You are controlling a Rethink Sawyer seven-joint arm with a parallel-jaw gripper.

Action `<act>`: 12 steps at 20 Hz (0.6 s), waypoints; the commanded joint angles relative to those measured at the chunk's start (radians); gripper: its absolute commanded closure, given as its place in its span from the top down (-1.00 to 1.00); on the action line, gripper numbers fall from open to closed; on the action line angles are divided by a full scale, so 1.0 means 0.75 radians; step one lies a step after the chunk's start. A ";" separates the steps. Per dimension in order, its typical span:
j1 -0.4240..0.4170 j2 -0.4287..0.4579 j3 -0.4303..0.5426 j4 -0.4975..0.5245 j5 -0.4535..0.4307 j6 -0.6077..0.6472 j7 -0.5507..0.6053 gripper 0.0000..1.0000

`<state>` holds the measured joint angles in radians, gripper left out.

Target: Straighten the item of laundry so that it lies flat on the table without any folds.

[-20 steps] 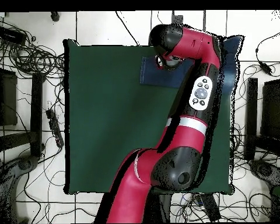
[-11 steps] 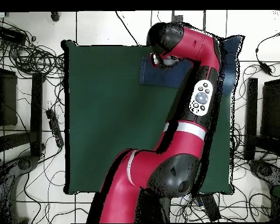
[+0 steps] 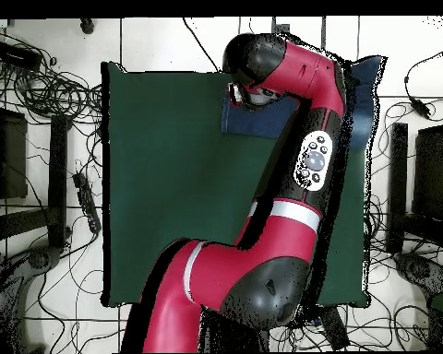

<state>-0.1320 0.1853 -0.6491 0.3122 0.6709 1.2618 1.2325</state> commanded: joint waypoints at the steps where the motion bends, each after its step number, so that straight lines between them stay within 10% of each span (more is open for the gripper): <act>1: 0.044 -0.018 0.271 0.267 -0.107 -0.102 -0.176 1.00; 12: 0.019 0.008 0.435 0.225 -0.175 -0.077 -0.118 1.00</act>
<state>-0.1377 0.1630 -0.4991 0.3335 0.5647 1.2401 1.2325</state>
